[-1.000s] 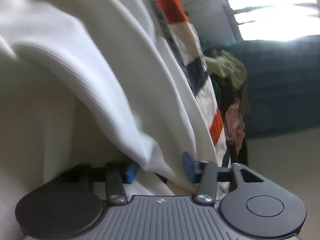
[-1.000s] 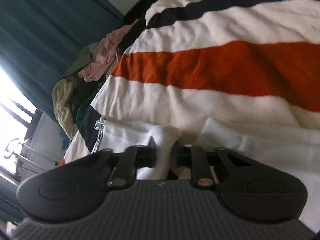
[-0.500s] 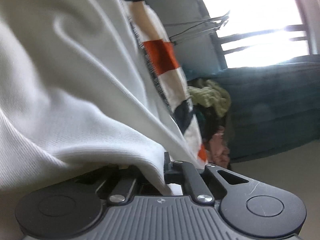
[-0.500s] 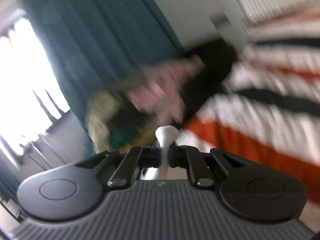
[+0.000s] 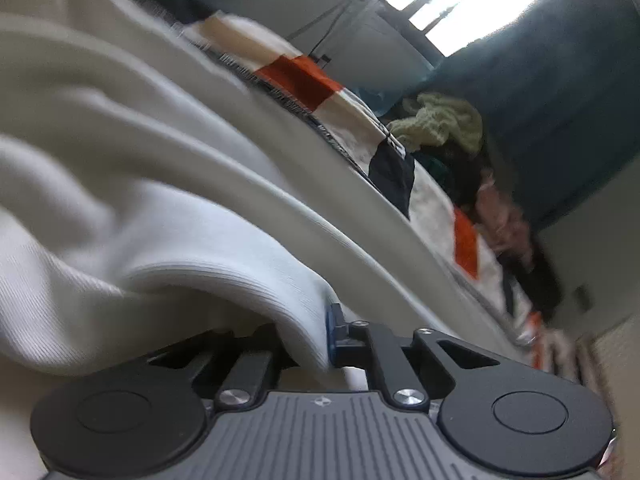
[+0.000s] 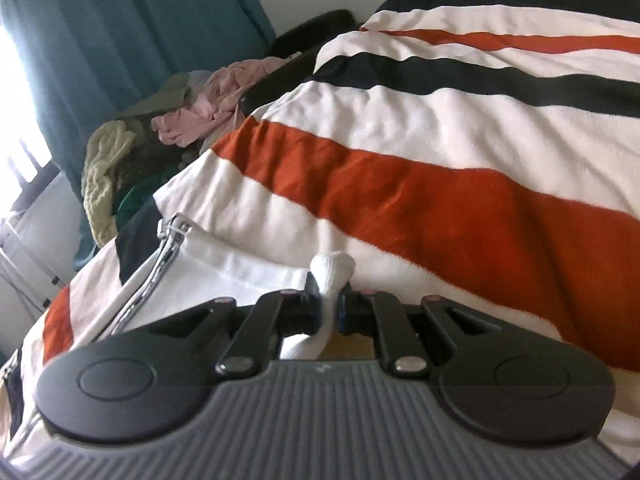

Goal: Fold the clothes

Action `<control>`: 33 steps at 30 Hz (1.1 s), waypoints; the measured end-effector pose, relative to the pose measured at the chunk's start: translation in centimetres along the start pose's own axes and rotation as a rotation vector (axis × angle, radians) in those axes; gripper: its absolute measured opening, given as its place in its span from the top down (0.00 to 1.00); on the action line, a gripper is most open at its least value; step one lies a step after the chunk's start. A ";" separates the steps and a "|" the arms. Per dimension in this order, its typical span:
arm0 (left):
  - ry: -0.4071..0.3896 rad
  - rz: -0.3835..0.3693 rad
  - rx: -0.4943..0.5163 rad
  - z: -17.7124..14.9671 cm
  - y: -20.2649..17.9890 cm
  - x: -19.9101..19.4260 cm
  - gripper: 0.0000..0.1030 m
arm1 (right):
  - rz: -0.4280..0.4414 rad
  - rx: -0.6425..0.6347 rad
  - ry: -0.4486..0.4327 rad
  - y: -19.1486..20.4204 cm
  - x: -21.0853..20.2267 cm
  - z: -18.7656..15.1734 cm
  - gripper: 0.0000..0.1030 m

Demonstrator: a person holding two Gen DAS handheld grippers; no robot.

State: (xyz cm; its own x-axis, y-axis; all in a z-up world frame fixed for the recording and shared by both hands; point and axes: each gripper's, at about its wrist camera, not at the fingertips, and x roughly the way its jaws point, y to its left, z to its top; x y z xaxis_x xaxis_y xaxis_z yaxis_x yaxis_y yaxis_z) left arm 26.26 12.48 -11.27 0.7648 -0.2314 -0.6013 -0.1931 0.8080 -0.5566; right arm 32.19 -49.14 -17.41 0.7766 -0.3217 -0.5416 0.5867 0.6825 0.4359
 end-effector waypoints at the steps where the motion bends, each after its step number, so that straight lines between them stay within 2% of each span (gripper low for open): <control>1: -0.004 0.017 0.034 -0.2 -0.6 -0.2 0.88 | 0.002 -0.022 0.014 0.4 -0.2 0.2 0.86; 3: -0.025 0.030 0.082 -0.9 -1.5 -1.5 0.83 | 0.009 -0.063 0.040 1.0 -0.8 0.6 0.84; 4: -0.037 0.038 0.109 -1.2 -2.0 -2.3 0.75 | 0.007 -0.081 0.052 1.4 -1.2 0.9 0.77; 5: -0.051 0.049 0.140 -1.5 -2.5 -3.0 0.70 | 0.005 -0.100 0.065 1.7 -1.7 1.1 0.63; 6: -0.066 0.060 0.171 -1.7 -3.0 -3.8 0.61 | 0.012 -0.117 0.075 2.0 -2.4 1.2 0.53; 7: -0.082 0.069 0.203 -2.1 -3.6 -4.9 0.50 | 0.020 -0.134 0.085 2.2 -3.1 1.4 0.35; 8: -0.099 0.081 0.234 -2.4 -4.1 -5.9 0.47 | 0.039 -0.159 0.069 2.6 -4.4 1.4 0.25; 12: -0.147 0.110 0.311 -3.5 -6.0 -9.1 0.16 | 0.116 -0.281 0.032 4.7 -9.8 1.0 0.26; 14: -0.170 0.120 0.356 -4.1 -6.8 -10.9 0.13 | 0.155 -0.343 0.008 5.8 -12.8 0.5 0.26; 16: -0.193 0.113 0.373 -4.7 -7.2 -12.5 0.06 | 0.212 -0.389 -0.017 6.7 -16.1 -0.2 0.26; 24: -0.296 0.098 0.468 -7.9 -8.3 -19.4 0.01 | 0.394 -0.498 -0.035 8.9 -28.2 -4.5 0.26; 26: -0.334 0.108 0.509 -9.2 -8.7 -21.0 0.00 | 0.450 -0.468 -0.070 8.4 -30.9 -5.5 0.26; 29: -0.344 0.104 0.539 -10.6 -8.8 -22.4 0.00 | 0.514 -0.484 -0.102 7.4 -33.9 -7.5 0.26; 33: -0.366 0.090 0.572 -12.2 -9.3 -23.3 0.00 | 0.499 -0.521 -0.101 6.6 -35.8 -9.3 0.26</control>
State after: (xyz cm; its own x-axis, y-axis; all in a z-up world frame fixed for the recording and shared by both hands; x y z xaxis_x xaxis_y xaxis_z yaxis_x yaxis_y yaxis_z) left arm 2.77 3.80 0.92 0.9390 -0.0332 -0.3422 0.0125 0.9980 -0.0624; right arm 6.15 -26.98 -1.85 0.9554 0.0674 -0.2874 -0.0084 0.9794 0.2015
